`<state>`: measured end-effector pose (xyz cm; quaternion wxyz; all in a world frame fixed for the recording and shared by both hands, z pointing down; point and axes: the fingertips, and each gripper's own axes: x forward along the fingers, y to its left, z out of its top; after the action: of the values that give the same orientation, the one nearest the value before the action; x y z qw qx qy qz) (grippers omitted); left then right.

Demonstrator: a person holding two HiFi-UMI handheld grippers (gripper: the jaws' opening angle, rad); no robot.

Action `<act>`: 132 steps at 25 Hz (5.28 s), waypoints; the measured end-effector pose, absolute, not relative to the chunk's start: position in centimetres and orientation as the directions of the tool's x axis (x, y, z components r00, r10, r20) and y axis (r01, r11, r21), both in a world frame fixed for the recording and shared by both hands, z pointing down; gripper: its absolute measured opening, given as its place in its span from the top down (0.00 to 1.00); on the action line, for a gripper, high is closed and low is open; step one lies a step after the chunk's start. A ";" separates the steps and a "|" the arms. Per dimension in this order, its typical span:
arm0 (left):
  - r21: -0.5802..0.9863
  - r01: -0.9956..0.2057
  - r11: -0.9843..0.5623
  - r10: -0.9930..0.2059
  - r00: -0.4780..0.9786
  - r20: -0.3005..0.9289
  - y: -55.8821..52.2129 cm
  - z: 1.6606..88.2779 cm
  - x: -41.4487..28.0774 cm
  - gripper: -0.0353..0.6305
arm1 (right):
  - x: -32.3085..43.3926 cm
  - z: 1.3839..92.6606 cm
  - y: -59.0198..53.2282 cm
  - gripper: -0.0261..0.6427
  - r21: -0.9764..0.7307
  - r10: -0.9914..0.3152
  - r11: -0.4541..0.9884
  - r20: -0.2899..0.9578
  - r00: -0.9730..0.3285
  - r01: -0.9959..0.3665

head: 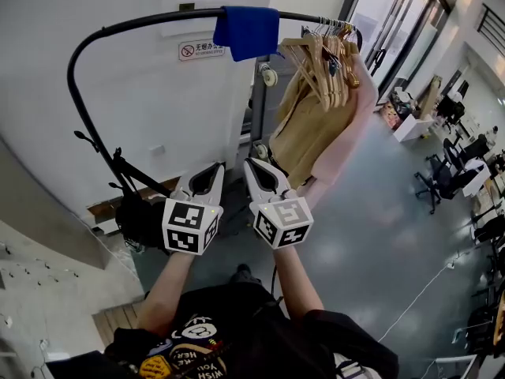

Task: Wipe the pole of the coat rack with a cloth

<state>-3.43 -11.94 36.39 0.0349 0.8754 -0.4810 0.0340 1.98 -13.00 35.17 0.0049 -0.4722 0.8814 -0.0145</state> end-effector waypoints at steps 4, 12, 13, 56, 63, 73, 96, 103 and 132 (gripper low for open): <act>0.029 -0.843 -0.537 -0.838 0.537 0.094 -11.9 36.5 -3.8 0.94 | 1.5 35.3 -12.8 0.96 -0.043 -0.815 0.579 -0.013 -0.579 -0.814; 0.063 -0.826 -0.560 -0.821 0.563 0.091 -12.1 36.7 -3.8 0.94 | 1.4 36.4 -12.1 0.96 -0.059 -0.817 0.575 0.022 -0.577 -0.816; 0.072 -0.822 -0.565 -0.818 0.570 0.082 -12.3 36.6 -3.6 0.94 | 1.7 36.4 -12.2 0.96 -0.059 -0.821 0.567 0.028 -0.570 -0.821; -0.071 -0.829 -0.555 -0.831 0.556 0.009 -32.8 27.9 -5.7 0.94 | 3.1 12.1 -38.5 0.96 0.161 -0.773 0.576 -0.209 -0.598 -0.801; -0.098 -0.842 -0.531 -0.842 0.537 -0.052 -33.6 24.1 -6.3 0.94 | 2.1 9.1 -43.8 0.96 0.210 -0.835 0.510 -0.111 -0.539 -0.834; -0.077 -0.903 -0.423 -0.898 0.429 -0.101 -30.9 23.3 -10.3 0.94 | -4.0 9.8 -41.6 0.96 0.167 -0.778 0.598 -0.114 -0.617 -0.784; -0.048 -0.990 -0.129 -0.987 0.133 -0.090 -25.5 25.1 -20.9 0.94 | -24.5 10.1 -33.0 0.96 0.387 -0.555 0.746 -0.087 -0.827 -0.541; -0.075 -0.965 -0.251 -0.960 0.258 -0.104 -28.4 23.8 -16.5 0.94 | -14.7 10.0 -37.7 0.96 0.311 -0.654 0.693 -0.110 -0.749 -0.650; -0.055 -0.941 -0.335 -0.936 0.338 -0.097 -31.1 23.3 -12.1 0.94 | 6.1 9.3 -46.4 0.96 0.146 -0.809 0.547 -0.163 -0.565 -0.824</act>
<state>-12.10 -31.12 23.25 -0.0504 0.8165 -0.5746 -0.0239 6.12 -46.35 9.31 0.0383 -0.4647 0.8786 0.1036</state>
